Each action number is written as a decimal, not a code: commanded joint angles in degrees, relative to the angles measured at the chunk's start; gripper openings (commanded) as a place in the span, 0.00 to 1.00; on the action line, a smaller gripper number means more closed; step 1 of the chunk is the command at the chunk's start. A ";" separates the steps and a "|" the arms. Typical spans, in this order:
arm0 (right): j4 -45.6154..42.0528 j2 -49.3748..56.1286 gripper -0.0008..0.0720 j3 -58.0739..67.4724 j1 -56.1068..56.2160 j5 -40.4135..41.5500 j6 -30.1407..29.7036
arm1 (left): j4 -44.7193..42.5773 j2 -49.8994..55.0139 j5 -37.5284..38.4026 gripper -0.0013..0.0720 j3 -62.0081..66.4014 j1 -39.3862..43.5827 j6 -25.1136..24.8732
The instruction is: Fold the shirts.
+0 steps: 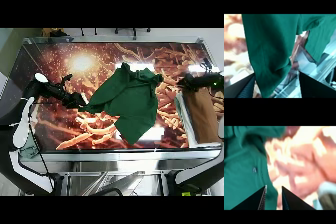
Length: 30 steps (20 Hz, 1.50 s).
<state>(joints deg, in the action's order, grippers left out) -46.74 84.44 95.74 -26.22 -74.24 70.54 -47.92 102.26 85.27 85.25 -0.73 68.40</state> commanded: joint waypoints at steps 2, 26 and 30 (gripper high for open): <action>-1.68 -12.22 0.42 -20.52 -2.16 -2.97 -0.02 | 0.28 -1.90 -3.37 0.81 -5.64 -0.04 -2.21; 24.83 -15.65 0.04 -53.11 13.51 18.86 -16.41 | 4.63 -1.99 -10.54 0.04 -7.78 -2.21 -8.52; 27.54 -22.80 0.04 -43.54 12.85 13.81 -17.94 | 9.31 -9.09 -10.03 0.03 -6.80 -4.85 -7.87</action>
<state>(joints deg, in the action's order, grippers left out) -23.75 66.13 46.06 -12.88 -55.72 54.68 -42.46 97.49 75.11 77.67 -3.86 60.16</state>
